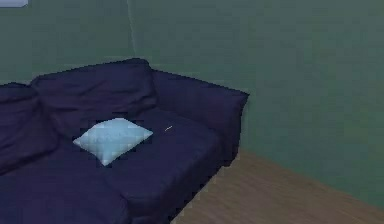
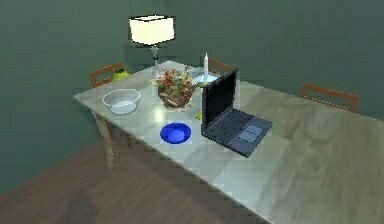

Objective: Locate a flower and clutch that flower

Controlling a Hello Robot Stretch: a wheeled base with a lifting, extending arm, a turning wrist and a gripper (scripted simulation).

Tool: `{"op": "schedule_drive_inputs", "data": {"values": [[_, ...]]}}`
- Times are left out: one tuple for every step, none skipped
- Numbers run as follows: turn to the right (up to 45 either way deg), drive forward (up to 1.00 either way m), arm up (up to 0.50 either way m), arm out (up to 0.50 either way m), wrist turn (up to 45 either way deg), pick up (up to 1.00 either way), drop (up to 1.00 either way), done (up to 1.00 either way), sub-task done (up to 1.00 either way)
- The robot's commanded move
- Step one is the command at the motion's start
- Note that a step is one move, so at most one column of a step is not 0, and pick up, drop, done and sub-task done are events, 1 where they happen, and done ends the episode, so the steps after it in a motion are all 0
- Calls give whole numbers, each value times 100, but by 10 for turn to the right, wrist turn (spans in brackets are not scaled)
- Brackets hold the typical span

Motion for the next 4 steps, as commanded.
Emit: {"op": "schedule_drive_inputs", "data": {"values": [[450,0,0,0,0,0,0,0,0],[240,0,0,0,0,0,0,0,0],[0,45,0,0,0,0,0,0,0],[-450,0,0,0,0,0,0,0,0]]}}
